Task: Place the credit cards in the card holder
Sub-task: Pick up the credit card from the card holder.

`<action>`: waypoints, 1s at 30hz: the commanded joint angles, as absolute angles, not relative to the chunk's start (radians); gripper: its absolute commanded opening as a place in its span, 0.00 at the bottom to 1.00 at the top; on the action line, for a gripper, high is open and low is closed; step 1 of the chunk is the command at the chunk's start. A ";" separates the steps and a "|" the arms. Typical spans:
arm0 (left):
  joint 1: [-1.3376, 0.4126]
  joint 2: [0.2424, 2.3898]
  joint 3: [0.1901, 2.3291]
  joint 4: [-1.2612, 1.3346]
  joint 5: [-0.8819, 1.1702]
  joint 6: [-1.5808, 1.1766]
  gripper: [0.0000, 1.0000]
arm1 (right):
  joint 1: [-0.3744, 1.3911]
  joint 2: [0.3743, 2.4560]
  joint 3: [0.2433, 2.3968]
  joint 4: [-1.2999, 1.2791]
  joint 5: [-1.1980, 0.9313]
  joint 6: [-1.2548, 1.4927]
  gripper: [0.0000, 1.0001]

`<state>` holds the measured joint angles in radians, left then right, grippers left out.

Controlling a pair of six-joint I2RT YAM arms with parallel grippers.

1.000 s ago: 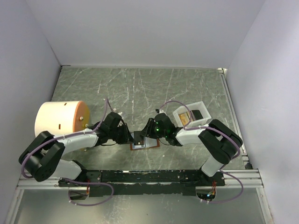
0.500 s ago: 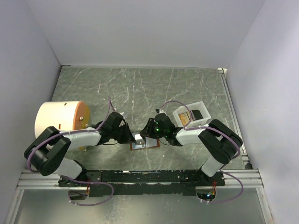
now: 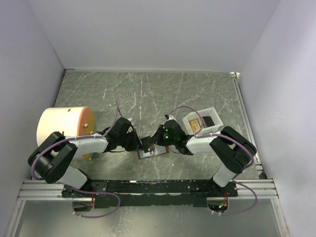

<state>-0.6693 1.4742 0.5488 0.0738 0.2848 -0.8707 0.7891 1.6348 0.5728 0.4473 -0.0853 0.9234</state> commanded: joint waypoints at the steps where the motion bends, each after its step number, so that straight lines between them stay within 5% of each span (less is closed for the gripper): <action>1: -0.667 1.485 0.580 0.089 0.281 -0.849 0.11 | 0.791 1.605 0.536 0.526 -0.118 0.925 0.08; 14: -0.667 1.487 0.587 0.106 0.292 -0.842 0.11 | 0.791 1.564 0.519 0.524 -0.163 0.920 0.16; 21: -0.667 1.471 0.587 0.060 0.258 -0.839 0.12 | 0.789 1.501 0.510 0.433 -0.074 0.898 0.01; 30: -0.667 1.489 0.592 0.017 0.212 -0.826 0.12 | 0.753 1.433 0.477 0.328 -0.053 0.864 0.00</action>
